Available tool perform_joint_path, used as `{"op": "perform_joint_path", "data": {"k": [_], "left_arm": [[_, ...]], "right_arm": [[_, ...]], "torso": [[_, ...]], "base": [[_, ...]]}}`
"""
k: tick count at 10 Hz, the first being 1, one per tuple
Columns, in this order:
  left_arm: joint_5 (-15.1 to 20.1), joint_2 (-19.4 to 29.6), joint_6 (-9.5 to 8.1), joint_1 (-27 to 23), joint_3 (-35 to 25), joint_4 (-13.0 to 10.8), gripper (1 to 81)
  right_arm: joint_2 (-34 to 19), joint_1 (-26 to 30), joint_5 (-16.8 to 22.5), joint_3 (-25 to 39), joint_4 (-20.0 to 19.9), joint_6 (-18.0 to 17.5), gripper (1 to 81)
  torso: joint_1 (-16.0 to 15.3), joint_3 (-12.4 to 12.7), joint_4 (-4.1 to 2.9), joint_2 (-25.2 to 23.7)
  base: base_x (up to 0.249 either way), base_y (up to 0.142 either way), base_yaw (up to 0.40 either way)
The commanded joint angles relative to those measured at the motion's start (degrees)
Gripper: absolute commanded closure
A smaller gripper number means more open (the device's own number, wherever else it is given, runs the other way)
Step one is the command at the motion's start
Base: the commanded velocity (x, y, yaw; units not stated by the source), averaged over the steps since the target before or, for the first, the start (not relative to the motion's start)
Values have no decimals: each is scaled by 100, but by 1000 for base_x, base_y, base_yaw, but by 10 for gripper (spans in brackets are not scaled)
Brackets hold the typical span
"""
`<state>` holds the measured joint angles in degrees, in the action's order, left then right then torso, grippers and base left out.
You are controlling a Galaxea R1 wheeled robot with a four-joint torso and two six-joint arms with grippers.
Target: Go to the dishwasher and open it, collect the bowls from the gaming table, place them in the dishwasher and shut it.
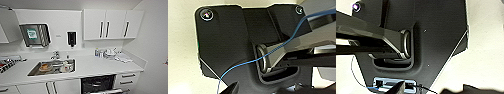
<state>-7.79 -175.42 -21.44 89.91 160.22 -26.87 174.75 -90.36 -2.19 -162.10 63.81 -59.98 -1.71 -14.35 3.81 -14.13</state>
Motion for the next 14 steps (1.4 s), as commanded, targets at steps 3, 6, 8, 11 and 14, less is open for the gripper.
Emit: {"op": "perform_joint_path", "data": {"k": [3,6,8,11,14], "left_arm": [[234,-28,0,-258,9,-20,10],[234,-28,0,-258,9,-20,10],[234,-20,-9,-258,9,-20,10],[234,-37,-9,-258,9,-11,10],[234,-63,-18,-258,9,-11,10]], "right_arm": [[1,276,246,13,53,12,10],[1,276,246,13,53,12,10],[1,276,246,21,53,12,10],[1,276,246,13,53,12,10],[-8,268,246,13,53,12,10]], "torso": [[29,19,0,61],[171,22,0,704],[112,24,0,525],[113,588,0,748],[116,573,0,763]], "base": [[0,0,0],[0,0,0],[0,0,0],[0,0,0],[0,0,0]]}}
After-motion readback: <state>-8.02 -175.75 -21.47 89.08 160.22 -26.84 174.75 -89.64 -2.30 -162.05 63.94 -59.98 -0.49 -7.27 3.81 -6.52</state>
